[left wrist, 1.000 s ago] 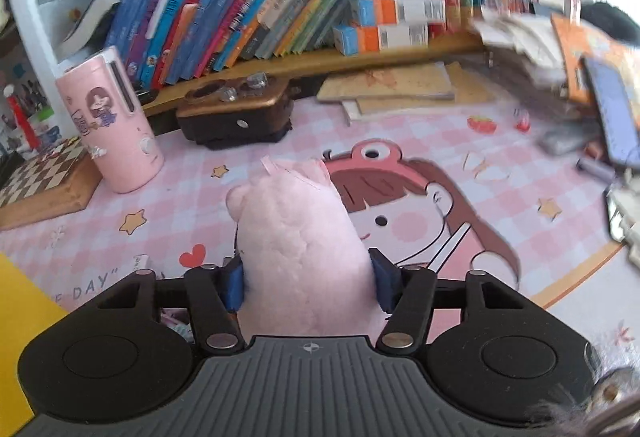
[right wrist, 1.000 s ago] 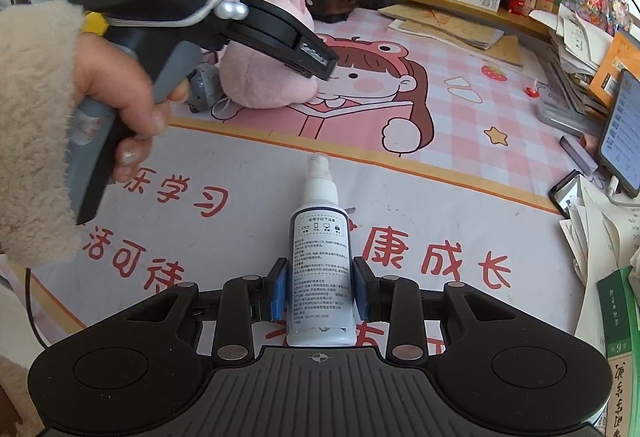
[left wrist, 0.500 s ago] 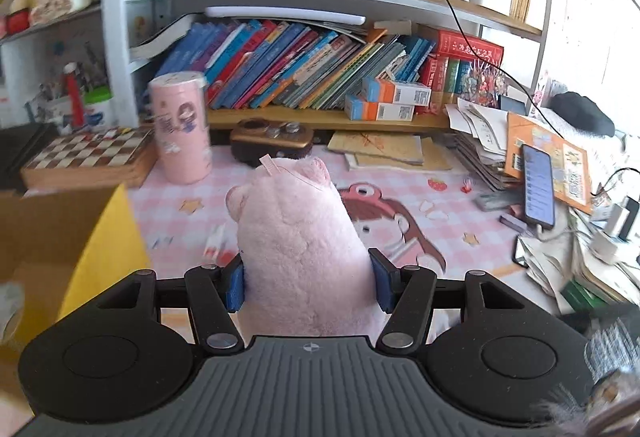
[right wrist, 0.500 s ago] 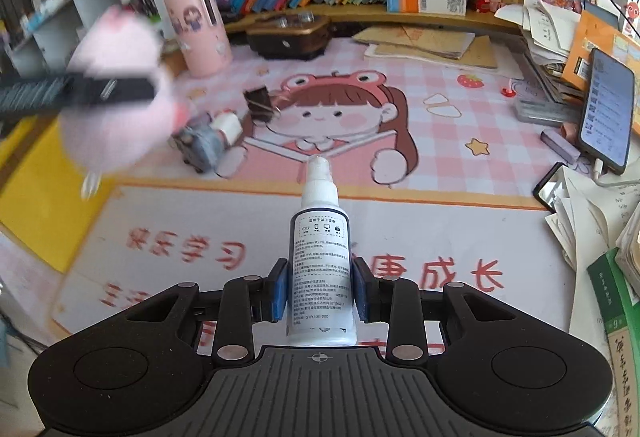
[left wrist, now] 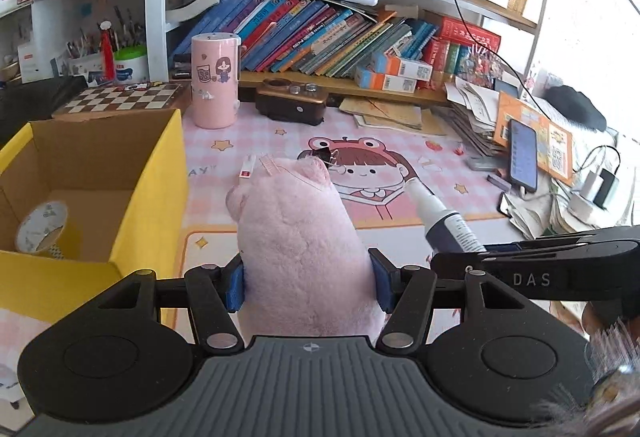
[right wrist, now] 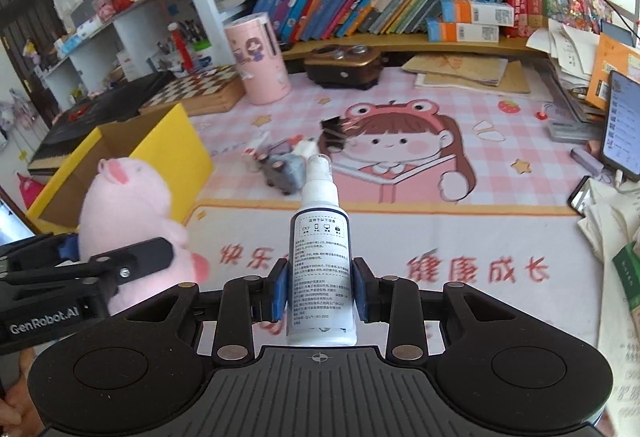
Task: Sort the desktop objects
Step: 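Carry the plush pig and spray bottle over the yellow box with both tools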
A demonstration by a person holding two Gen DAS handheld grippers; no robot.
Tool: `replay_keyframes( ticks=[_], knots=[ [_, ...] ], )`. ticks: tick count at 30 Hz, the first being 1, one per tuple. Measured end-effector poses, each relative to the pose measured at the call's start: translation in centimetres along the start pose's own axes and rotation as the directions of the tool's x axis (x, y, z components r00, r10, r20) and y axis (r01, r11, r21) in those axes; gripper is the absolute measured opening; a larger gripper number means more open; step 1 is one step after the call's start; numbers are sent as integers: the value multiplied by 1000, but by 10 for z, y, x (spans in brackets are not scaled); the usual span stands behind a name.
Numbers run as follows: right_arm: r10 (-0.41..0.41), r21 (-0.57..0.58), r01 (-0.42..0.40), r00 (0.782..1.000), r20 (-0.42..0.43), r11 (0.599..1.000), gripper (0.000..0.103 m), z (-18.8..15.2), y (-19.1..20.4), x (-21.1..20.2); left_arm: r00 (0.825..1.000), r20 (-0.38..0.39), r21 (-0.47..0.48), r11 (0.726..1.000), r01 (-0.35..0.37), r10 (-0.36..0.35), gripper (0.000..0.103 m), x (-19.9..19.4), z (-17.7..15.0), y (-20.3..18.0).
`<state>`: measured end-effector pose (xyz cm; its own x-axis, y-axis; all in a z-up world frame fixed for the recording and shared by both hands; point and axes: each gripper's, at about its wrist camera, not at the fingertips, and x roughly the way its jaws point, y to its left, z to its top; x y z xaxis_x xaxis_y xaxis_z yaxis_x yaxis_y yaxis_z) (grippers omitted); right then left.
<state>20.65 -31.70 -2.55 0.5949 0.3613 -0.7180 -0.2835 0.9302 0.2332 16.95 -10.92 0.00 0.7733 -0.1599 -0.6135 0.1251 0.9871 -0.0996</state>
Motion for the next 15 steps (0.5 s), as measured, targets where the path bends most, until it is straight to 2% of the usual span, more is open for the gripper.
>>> replay_keyframes(
  ticks=[15],
  knots=[
    [-5, 12, 5, 1000, -25, 1000, 33, -46, 70, -21, 1000, -14, -1, 1000, 17, -17, 56, -53, -37, 48]
  ],
)
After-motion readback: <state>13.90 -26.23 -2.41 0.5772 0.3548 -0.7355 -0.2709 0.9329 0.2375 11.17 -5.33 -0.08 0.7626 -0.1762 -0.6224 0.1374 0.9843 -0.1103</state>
